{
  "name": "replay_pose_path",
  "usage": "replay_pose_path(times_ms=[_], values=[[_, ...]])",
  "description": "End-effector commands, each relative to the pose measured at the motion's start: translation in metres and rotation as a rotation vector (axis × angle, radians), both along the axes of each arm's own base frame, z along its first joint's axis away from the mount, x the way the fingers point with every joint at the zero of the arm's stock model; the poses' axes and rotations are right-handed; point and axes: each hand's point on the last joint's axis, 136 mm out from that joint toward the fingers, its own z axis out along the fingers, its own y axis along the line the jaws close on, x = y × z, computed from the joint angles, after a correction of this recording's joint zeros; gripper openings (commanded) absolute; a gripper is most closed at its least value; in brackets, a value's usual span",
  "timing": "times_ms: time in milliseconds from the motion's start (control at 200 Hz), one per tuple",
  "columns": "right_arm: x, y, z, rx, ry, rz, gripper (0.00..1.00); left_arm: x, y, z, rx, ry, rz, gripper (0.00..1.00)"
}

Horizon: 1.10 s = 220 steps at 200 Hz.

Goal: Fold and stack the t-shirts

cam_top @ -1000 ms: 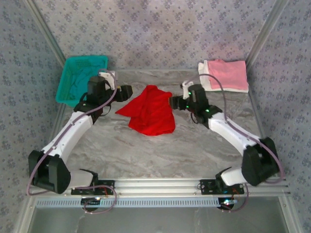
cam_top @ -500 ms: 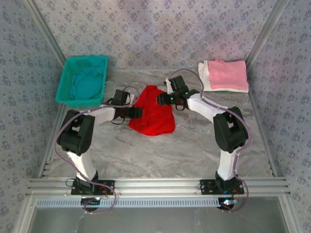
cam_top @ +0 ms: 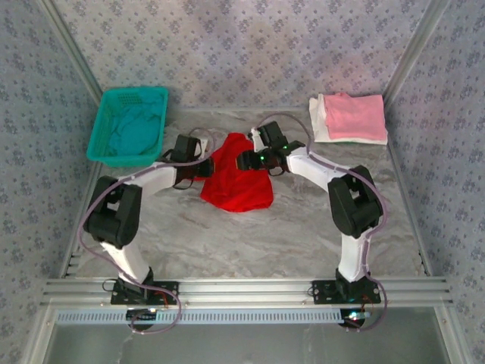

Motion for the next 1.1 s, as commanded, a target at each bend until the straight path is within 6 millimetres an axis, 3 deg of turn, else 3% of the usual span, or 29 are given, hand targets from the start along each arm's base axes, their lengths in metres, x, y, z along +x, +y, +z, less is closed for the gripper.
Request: replay_pose_path(times_ms=[0,385,490,625,655,765,919,1094], values=[[0.000,0.027,0.000,0.074,0.048,0.034,0.57,0.003,0.014,0.028,0.008,-0.093,0.057,0.00],[0.005,0.072,-0.044,0.035,0.124,0.080,0.57,-0.003,0.039,0.046,0.037,-0.155,0.142,0.00],[0.008,0.076,-0.054,0.039,0.145,0.076,0.43,-0.003,0.045,0.052,0.028,-0.170,0.161,0.00],[0.011,0.072,-0.048,0.044,0.125,0.058,0.19,-0.001,0.057,0.061,0.019,-0.193,0.206,0.00],[0.012,0.070,-0.043,0.047,0.118,0.055,0.12,-0.001,0.059,0.064,0.015,-0.201,0.213,0.00],[0.014,0.059,-0.021,0.072,0.070,0.038,0.00,0.000,0.069,0.076,-0.009,-0.231,0.248,0.00],[0.015,0.036,0.028,0.123,-0.024,0.012,0.00,-0.002,0.082,0.102,-0.011,-0.294,0.286,0.00],[0.010,-0.006,0.086,0.153,-0.162,-0.039,0.00,-0.014,0.099,0.146,-0.023,-0.404,0.325,0.00]])
